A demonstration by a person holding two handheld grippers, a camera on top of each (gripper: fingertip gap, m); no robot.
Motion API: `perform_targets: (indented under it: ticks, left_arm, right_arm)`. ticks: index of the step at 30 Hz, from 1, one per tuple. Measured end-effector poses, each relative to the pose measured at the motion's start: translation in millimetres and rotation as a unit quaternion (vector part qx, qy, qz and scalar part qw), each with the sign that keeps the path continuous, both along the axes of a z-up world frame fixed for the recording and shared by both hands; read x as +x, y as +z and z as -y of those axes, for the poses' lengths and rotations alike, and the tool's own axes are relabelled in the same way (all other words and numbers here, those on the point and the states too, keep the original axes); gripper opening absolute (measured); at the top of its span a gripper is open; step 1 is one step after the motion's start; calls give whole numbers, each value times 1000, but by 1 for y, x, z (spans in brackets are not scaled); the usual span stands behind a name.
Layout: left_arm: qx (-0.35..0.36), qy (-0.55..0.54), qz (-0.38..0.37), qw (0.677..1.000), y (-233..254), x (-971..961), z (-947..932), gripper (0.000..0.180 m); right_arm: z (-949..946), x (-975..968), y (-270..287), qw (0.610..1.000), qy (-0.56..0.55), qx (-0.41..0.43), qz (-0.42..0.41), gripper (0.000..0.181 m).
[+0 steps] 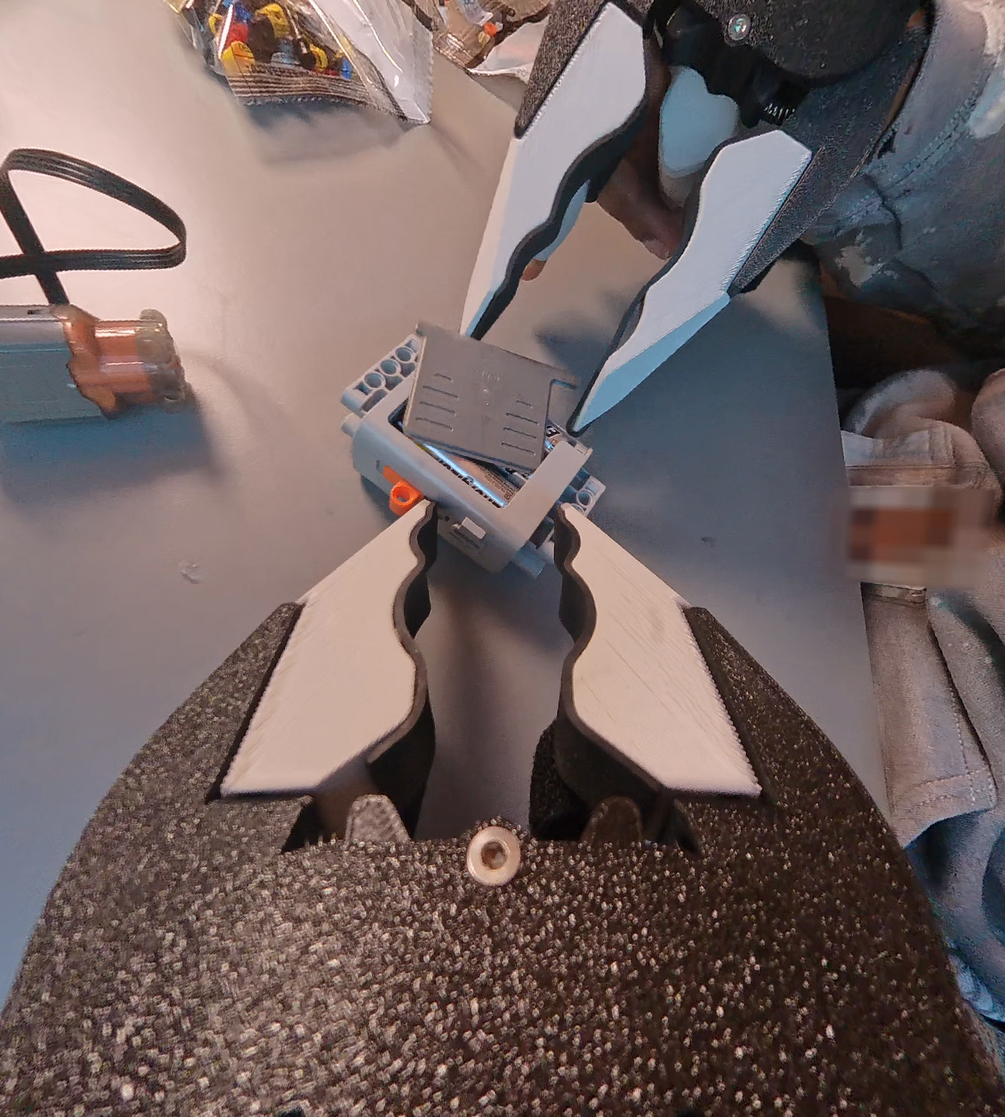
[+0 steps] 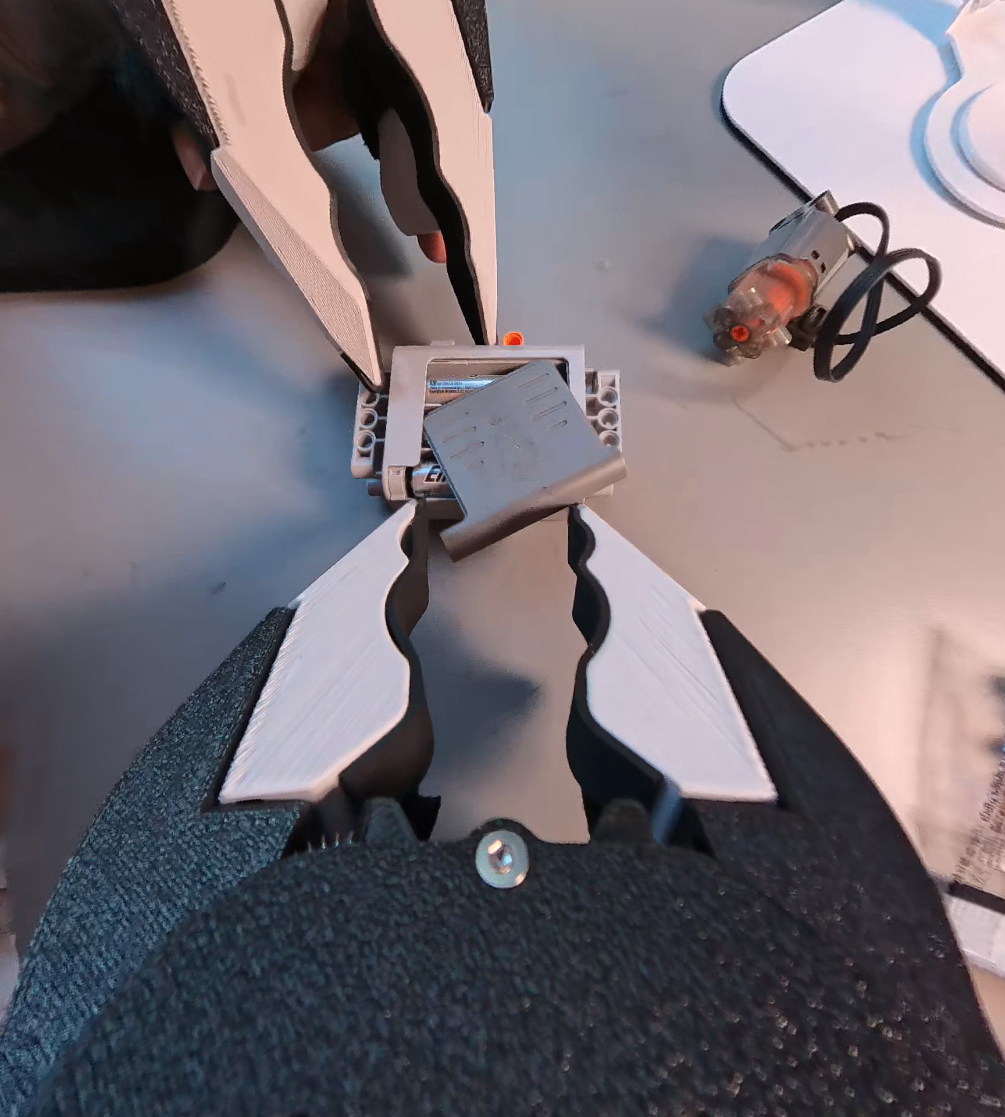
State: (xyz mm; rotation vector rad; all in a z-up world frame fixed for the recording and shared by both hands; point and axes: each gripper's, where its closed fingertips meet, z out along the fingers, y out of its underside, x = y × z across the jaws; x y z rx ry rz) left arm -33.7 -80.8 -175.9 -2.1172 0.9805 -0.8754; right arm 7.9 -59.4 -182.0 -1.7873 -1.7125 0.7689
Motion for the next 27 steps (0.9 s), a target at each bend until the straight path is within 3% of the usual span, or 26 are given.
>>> perform_targets:
  ticks: [7,10,14,17,19,23,27]
  left_arm:
    - [-1,12,-2,1000,1,-4,-3,34]
    - [2,14,-6,1000,1,-5,-4,34]
    - [11,14,4,1000,5,-4,-5,35]
    - [27,7,10,1000,9,-1,-4,40]
    - [38,1,7,999,9,-1,-4,43]
    - [60,1,5,998,12,-1,-6,50]
    - [70,2,5,998,12,-3,-14,68]
  right_arm:
    - [4,4,3,997,-21,-73,-15,48]
    - [-3,7,11,994,-33,-95,-43,61]
    - [-12,7,17,996,64,35,-44,90]
    - [-8,0,7,985,147,84,-13,96]
    - [-7,-3,1,981,180,75,-2,93]
    - [-8,0,-5,979,198,54,18,64]
    - [-4,5,3,986,161,32,-5,63]
